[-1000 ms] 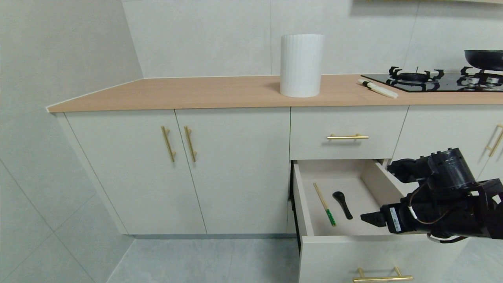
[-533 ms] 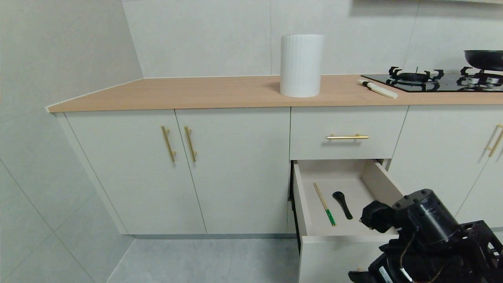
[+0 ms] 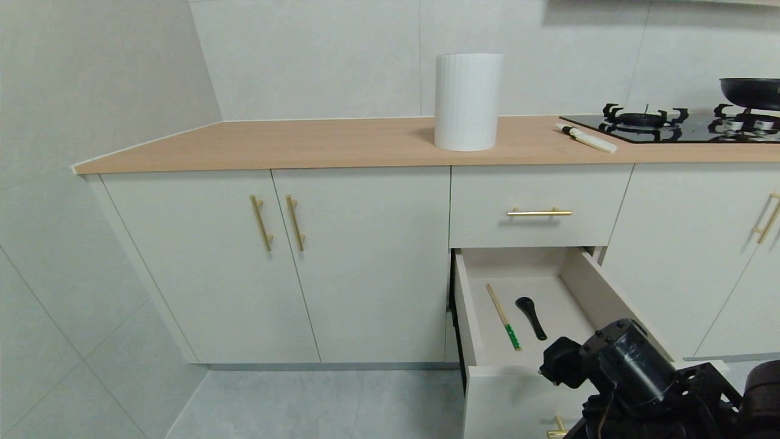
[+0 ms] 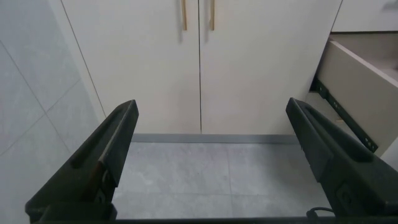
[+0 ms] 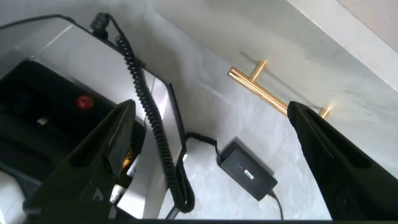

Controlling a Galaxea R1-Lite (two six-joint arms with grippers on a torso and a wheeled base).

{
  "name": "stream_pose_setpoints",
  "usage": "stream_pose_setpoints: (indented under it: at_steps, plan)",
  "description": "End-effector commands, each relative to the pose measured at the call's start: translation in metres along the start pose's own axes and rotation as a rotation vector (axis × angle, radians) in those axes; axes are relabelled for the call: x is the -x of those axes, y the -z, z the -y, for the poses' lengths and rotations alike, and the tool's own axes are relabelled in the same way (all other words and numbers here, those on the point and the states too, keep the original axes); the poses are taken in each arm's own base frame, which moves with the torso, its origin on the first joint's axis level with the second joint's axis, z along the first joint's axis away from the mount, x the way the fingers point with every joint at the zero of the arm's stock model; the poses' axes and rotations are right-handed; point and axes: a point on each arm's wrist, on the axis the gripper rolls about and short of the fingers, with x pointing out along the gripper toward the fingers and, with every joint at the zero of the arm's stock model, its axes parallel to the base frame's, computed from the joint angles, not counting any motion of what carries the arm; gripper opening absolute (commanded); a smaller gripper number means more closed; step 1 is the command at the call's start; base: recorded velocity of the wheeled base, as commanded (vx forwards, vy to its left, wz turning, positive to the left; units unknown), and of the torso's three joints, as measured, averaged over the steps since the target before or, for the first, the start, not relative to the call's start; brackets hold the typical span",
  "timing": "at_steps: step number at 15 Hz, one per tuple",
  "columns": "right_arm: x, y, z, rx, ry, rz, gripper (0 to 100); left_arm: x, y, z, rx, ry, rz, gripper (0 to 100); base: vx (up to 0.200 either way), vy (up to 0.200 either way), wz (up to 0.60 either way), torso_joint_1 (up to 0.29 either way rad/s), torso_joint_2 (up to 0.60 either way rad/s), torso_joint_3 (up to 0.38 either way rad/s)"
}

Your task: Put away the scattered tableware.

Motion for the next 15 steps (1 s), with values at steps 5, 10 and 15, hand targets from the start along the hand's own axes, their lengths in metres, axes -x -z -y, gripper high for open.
stream_pose_setpoints:
  at_steps: [5, 10, 15]
  plan:
    - [-0.02, -0.013, 0.025, -0.103, 0.077, -0.025, 100, 0.0, 0.0, 0.0, 0.0, -0.001, 0.0, 100, 0.0, 0.0, 0.0, 0.0, 0.0, 0.0]
    - [-0.034, -0.024, 0.046, -0.188, 0.19, -0.03, 100, 0.0, 0.0, 0.0, 0.0, -0.001, 0.0, 100, 0.0, 0.0, 0.0, 0.0, 0.0, 0.0]
    - [-0.046, -0.032, 0.056, -0.265, 0.255, -0.032, 100, 0.0, 0.0, 0.0, 0.001, -0.001, 0.0, 100, 0.0, 0.0, 0.0, 0.0, 0.0, 0.0]
